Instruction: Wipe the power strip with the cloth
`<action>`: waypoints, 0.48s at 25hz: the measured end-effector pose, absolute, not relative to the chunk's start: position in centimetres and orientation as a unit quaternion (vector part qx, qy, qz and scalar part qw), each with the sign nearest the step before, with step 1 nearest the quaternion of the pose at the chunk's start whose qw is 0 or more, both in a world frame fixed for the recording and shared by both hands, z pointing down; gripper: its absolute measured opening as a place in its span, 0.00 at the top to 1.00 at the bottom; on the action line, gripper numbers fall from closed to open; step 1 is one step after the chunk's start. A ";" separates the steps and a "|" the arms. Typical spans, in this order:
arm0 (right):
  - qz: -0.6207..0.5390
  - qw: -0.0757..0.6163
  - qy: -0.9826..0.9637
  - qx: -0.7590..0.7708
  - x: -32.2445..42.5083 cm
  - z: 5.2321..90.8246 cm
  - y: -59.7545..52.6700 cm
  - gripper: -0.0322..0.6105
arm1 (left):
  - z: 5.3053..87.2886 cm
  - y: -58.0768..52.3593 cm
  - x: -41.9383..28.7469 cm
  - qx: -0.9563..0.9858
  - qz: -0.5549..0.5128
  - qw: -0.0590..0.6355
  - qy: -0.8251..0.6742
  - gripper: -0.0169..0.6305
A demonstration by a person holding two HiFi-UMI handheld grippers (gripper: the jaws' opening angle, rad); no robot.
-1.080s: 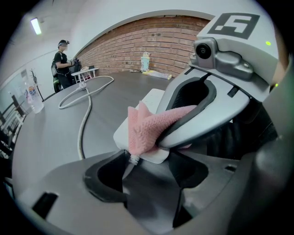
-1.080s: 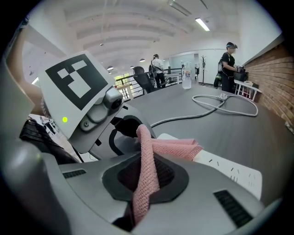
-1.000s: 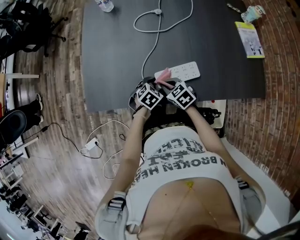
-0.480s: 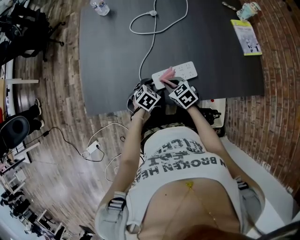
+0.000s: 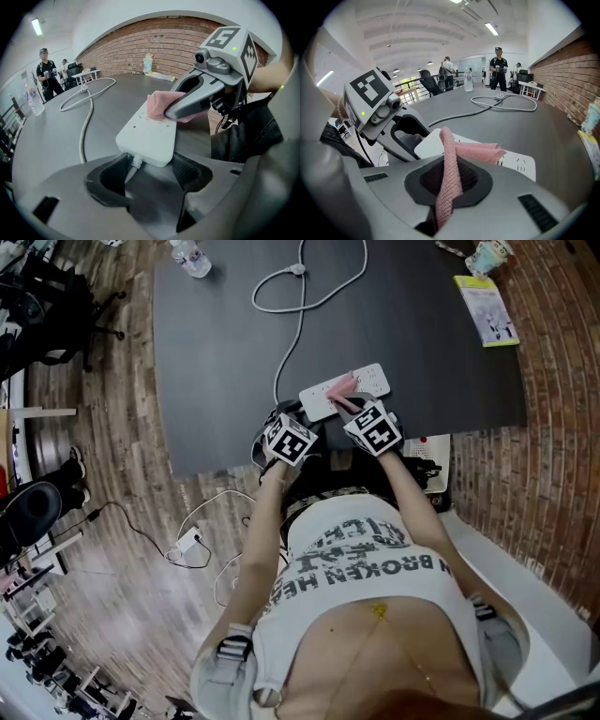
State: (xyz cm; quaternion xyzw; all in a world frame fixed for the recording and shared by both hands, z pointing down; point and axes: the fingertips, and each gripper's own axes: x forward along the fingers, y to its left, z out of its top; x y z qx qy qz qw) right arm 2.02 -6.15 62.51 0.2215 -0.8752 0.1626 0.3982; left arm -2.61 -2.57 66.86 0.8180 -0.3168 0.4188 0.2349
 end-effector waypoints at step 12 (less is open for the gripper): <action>0.175 0.388 -0.873 0.240 3.1 62.5 -6.8 0.93 | 66.8 -2.7 -2.7 0.818 0.418 0.233 -0.318 0.54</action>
